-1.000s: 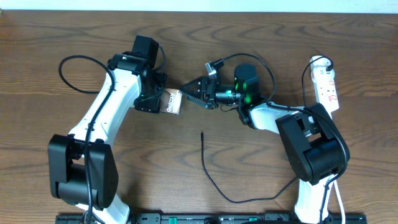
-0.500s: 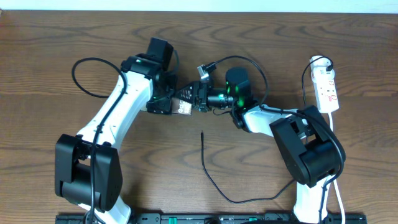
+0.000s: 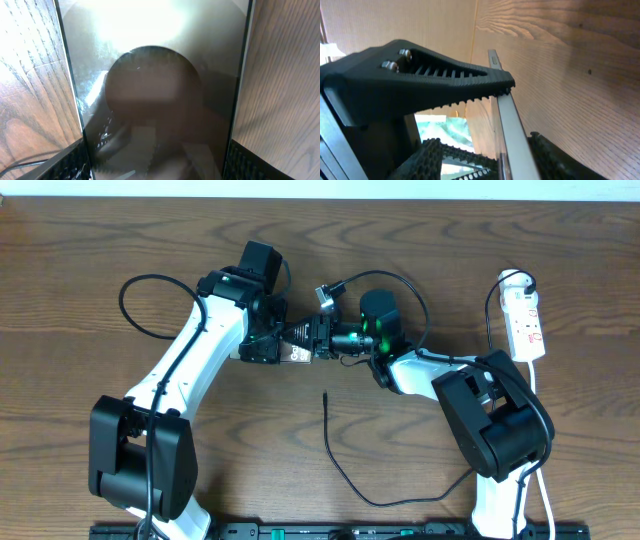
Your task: Plug charger to phone and switch on socket
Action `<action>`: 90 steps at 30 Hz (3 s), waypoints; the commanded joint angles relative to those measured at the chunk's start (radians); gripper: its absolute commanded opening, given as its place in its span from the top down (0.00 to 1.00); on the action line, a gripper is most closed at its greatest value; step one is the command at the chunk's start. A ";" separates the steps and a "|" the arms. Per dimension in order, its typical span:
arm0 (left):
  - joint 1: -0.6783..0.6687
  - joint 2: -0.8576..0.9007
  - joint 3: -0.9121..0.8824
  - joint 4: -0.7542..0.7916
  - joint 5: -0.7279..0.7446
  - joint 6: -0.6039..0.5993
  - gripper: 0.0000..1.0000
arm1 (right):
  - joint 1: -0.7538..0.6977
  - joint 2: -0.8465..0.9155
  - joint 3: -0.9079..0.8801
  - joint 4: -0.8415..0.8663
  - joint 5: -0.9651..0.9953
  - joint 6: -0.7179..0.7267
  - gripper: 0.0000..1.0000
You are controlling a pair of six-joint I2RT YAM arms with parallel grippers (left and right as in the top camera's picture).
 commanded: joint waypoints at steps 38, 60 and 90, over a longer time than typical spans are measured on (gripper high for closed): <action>0.001 -0.022 0.011 0.004 0.017 0.023 0.93 | 0.022 0.003 0.008 -0.098 0.013 -0.061 0.82; -0.016 -0.022 0.011 0.018 0.016 0.026 0.93 | 0.022 0.003 0.008 -0.098 0.013 -0.068 0.91; -0.015 -0.022 0.011 0.003 0.018 0.140 0.09 | -0.008 0.003 0.008 -0.097 0.008 -0.068 0.99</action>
